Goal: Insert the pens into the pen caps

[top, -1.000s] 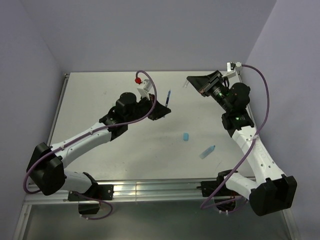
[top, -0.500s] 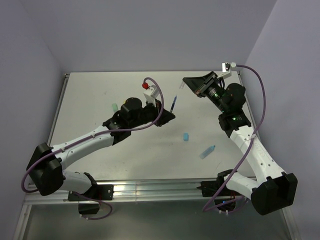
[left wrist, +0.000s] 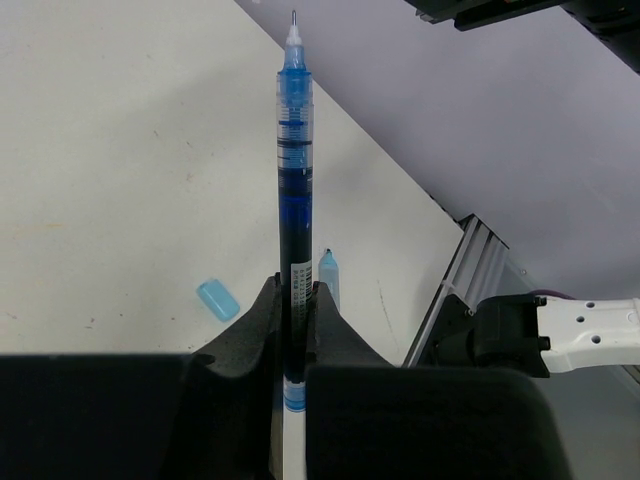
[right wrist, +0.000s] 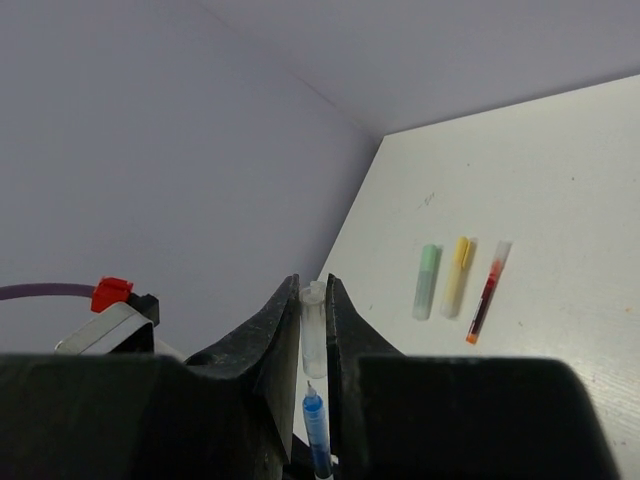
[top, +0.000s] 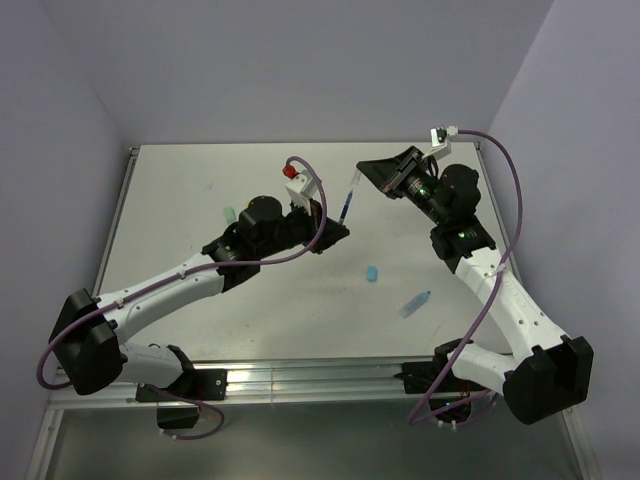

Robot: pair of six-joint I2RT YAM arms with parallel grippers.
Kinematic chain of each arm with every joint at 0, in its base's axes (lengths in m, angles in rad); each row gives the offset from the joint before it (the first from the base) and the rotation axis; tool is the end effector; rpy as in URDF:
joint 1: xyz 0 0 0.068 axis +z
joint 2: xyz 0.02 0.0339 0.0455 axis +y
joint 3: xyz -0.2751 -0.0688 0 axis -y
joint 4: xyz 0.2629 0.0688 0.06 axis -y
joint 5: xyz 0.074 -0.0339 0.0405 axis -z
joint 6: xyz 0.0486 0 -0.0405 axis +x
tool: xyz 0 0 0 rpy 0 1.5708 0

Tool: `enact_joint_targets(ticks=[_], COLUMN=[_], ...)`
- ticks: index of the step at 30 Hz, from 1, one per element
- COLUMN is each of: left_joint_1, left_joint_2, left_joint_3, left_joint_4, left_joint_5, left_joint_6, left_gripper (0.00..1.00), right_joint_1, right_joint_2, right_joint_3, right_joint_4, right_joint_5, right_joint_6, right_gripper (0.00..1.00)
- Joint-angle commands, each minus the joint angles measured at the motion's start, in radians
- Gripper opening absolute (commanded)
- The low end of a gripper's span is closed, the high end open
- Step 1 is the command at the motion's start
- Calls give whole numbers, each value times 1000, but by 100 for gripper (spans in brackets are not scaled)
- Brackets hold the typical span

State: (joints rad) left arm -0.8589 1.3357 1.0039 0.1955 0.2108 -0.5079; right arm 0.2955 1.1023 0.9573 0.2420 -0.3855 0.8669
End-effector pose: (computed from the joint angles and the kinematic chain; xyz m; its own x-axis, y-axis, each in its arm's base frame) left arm 0.2173 -0.2674 0.3356 -0.5035 -0.1445 -0.8518 0.7221 0.4711 -0.5067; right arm 0.2655 0.0999 0.3919 -0.4187 0.6109 -0.6719 -0.4770 0.4817 0.7352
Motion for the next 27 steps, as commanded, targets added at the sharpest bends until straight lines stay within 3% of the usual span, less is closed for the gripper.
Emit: enact_joint_targets(ticks=[1,27], left_joint_1=[-6,-6], left_joint_2=[-32,-43], left_joint_3=[42,47], left_joint_4=[-1,-16], left_joint_5=[-13,-19], left_joint_6=[28,45], left_gripper=[0,0], right_joint_1=[16,42], right_joint_2=[2,-4], right_joint_3=[55,61], right_joint_4=[3,-36], right_joint_5=[8,39], right_joint_6=[-26,-54], right_gripper=[0,0])
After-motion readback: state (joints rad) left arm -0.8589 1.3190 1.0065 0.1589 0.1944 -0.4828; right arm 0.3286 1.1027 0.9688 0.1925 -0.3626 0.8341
